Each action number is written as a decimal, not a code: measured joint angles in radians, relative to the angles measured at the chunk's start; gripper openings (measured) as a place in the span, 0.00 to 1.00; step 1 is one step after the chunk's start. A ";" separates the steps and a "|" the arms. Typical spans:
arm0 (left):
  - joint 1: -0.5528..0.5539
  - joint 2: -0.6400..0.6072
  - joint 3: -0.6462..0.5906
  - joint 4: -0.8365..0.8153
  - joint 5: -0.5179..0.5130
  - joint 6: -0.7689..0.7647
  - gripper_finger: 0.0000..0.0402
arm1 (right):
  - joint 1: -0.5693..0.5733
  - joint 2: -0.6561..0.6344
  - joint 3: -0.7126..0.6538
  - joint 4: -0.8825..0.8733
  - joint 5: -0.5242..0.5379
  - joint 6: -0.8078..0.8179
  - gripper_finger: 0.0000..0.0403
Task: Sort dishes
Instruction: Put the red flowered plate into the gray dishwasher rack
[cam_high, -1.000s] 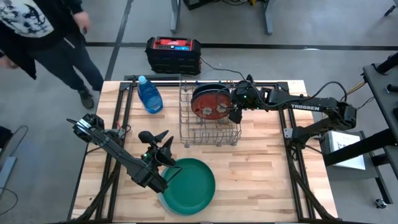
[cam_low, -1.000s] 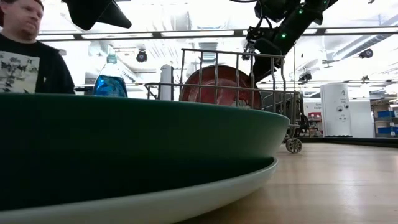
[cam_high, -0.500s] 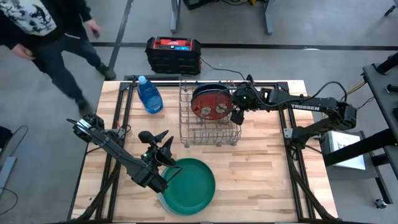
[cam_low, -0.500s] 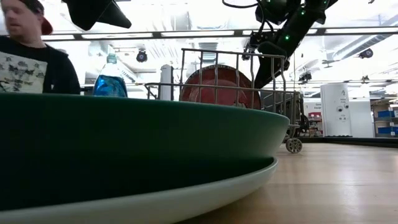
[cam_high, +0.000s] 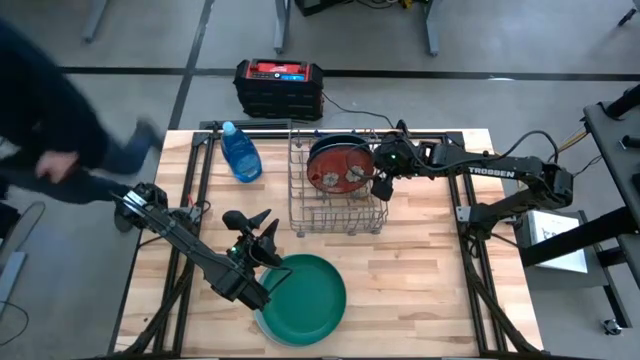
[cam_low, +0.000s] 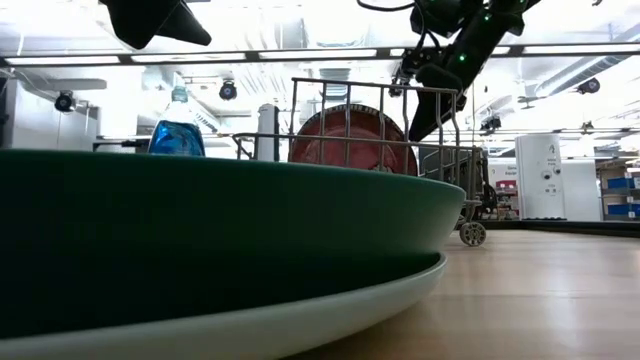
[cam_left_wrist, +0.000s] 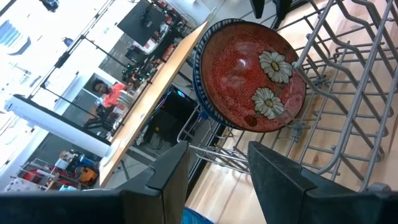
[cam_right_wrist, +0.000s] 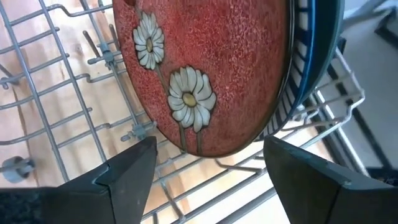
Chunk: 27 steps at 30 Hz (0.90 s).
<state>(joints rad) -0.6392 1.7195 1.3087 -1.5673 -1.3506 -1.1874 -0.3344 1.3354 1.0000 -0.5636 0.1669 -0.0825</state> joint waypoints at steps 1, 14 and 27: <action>0.000 0.000 0.000 0.000 0.000 0.000 0.39 | 0.000 0.000 0.000 0.005 0.000 -0.028 0.70; 0.000 0.000 0.000 -0.004 0.000 -0.012 0.39 | 0.007 -0.006 0.005 0.205 0.001 -0.337 0.67; 0.008 -0.031 -0.018 -0.004 -0.001 -0.018 0.39 | 0.007 0.002 0.020 0.269 -0.039 -0.357 0.65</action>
<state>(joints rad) -0.6308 1.6880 1.2906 -1.5715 -1.3514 -1.2057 -0.3275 1.3372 1.0203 -0.2951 0.1279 -0.4394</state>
